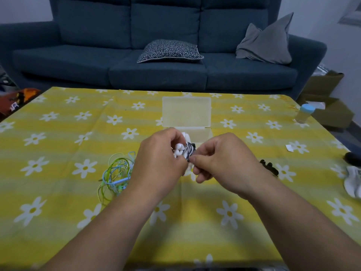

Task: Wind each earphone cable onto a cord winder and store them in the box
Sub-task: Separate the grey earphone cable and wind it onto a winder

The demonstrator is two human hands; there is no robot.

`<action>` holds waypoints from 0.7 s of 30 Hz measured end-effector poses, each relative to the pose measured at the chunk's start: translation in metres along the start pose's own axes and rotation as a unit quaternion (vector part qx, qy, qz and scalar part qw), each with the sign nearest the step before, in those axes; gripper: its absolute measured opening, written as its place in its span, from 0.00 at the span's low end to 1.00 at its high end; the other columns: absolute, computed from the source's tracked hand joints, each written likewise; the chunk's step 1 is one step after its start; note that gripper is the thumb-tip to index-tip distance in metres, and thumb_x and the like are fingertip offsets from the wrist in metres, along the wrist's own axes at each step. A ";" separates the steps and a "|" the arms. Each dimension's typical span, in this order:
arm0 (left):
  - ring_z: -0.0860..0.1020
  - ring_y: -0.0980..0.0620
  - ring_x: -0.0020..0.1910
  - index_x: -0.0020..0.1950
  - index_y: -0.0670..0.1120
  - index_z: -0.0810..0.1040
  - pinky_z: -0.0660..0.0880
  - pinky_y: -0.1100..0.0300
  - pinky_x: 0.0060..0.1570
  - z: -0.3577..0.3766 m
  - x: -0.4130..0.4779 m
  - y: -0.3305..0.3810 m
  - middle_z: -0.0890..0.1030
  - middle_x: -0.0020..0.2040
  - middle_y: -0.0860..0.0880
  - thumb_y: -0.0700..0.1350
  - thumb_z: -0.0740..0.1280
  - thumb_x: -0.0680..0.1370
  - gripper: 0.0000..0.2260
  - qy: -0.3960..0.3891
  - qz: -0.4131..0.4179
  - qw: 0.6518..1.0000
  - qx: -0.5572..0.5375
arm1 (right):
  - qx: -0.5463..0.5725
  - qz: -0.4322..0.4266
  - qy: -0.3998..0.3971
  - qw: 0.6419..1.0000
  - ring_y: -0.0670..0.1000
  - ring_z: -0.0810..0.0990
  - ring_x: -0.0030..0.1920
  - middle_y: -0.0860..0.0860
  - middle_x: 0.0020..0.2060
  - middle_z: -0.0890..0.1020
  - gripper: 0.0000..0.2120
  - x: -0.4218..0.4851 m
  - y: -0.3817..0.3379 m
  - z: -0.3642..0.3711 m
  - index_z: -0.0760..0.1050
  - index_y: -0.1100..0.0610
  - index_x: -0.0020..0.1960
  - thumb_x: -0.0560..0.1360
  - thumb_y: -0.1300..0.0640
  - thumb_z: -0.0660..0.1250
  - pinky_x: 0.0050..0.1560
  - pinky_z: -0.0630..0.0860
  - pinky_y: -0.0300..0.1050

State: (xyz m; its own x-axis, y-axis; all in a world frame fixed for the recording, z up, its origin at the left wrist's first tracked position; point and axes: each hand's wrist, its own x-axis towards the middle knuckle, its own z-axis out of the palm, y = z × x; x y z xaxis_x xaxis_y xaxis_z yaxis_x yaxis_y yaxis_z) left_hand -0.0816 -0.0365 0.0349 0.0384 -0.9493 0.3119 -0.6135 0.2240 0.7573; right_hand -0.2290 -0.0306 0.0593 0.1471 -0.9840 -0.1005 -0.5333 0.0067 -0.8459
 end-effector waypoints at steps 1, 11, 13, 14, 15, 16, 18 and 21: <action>0.79 0.55 0.32 0.39 0.51 0.77 0.74 0.59 0.31 0.001 -0.001 0.001 0.78 0.31 0.56 0.37 0.71 0.68 0.09 -0.015 -0.002 1.000 0.002 | -0.013 -0.011 0.024 1.000 0.52 0.85 0.30 0.54 0.29 0.84 0.08 0.001 0.000 0.000 0.82 0.60 0.37 0.74 0.62 0.70 0.42 0.82 0.55; 0.79 0.58 0.35 0.48 0.55 0.77 0.75 0.63 0.35 -0.002 -0.003 0.005 0.80 0.36 0.57 0.39 0.73 0.68 0.14 -0.013 0.025 1.000 -0.012 | 0.051 -0.068 0.052 0.995 0.54 0.85 0.33 0.55 0.30 0.84 0.05 0.000 0.002 -0.004 0.79 0.60 0.43 0.72 0.69 0.69 0.45 0.81 0.61; 0.79 0.59 0.35 0.48 0.54 0.78 0.75 0.64 0.35 -0.004 -0.002 0.004 0.81 0.36 0.57 0.38 0.72 0.67 0.14 -0.008 0.029 1.000 -0.010 | 0.072 -0.082 0.043 0.993 0.54 0.85 0.33 0.56 0.32 0.84 0.07 0.000 0.003 -0.005 0.79 0.62 0.45 0.74 0.71 0.65 0.46 0.82 0.60; 0.79 0.58 0.35 0.46 0.54 0.78 0.76 0.61 0.36 -0.004 -0.002 0.004 0.81 0.36 0.57 0.38 0.71 0.67 0.13 -0.008 0.032 0.999 -0.011 | 0.078 -0.090 0.041 0.992 0.53 0.85 0.33 0.55 0.32 0.84 0.07 0.000 0.004 -0.006 0.79 0.62 0.46 0.75 0.71 0.65 0.46 0.82 0.60; 0.80 0.57 0.35 0.45 0.53 0.79 0.77 0.58 0.36 -0.005 -0.002 0.004 0.81 0.36 0.57 0.38 0.71 0.67 0.12 -0.008 0.038 0.999 -0.015 | 0.080 -0.099 0.040 0.991 0.53 0.85 0.33 0.55 0.32 0.84 0.07 0.000 0.004 -0.006 0.80 0.61 0.46 0.76 0.70 0.65 0.46 0.82 0.59; 0.81 0.56 0.35 0.44 0.53 0.79 0.78 0.56 0.36 -0.005 -0.002 0.004 0.82 0.35 0.56 0.38 0.71 0.68 0.11 -0.008 0.043 0.999 -0.021 | 0.081 -0.109 0.041 0.990 0.52 0.84 0.32 0.55 0.32 0.84 0.07 -0.001 0.004 -0.006 0.81 0.59 0.46 0.77 0.68 0.66 0.45 0.82 0.57; 0.81 0.55 0.35 0.44 0.52 0.79 0.78 0.55 0.35 -0.004 -0.002 0.005 0.82 0.35 0.56 0.39 0.71 0.68 0.10 -0.009 0.051 0.998 -0.038 | 0.083 -0.131 0.051 0.987 0.51 0.81 0.30 0.55 0.31 0.82 0.07 -0.001 0.006 -0.006 0.84 0.55 0.46 0.76 0.65 0.70 0.40 0.82 0.55; 0.82 0.54 0.35 0.45 0.52 0.79 0.79 0.53 0.35 -0.003 -0.003 0.005 0.82 0.36 0.55 0.40 0.70 0.69 0.09 -0.012 0.057 0.996 -0.064 | 0.070 -0.153 0.077 0.983 0.47 0.73 0.28 0.55 0.28 0.78 0.05 0.000 0.007 -0.006 0.85 0.53 0.44 0.73 0.62 0.74 0.30 0.73 0.46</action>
State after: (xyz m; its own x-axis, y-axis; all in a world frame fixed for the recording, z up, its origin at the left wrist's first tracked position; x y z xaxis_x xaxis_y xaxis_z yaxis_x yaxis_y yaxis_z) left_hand -0.0826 -0.0316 0.0396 -0.0457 -0.9204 0.3882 -0.5069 0.3562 0.7850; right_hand -0.2380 -0.0316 0.0563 0.1480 -0.9592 0.2411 -0.3622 -0.2794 -0.8892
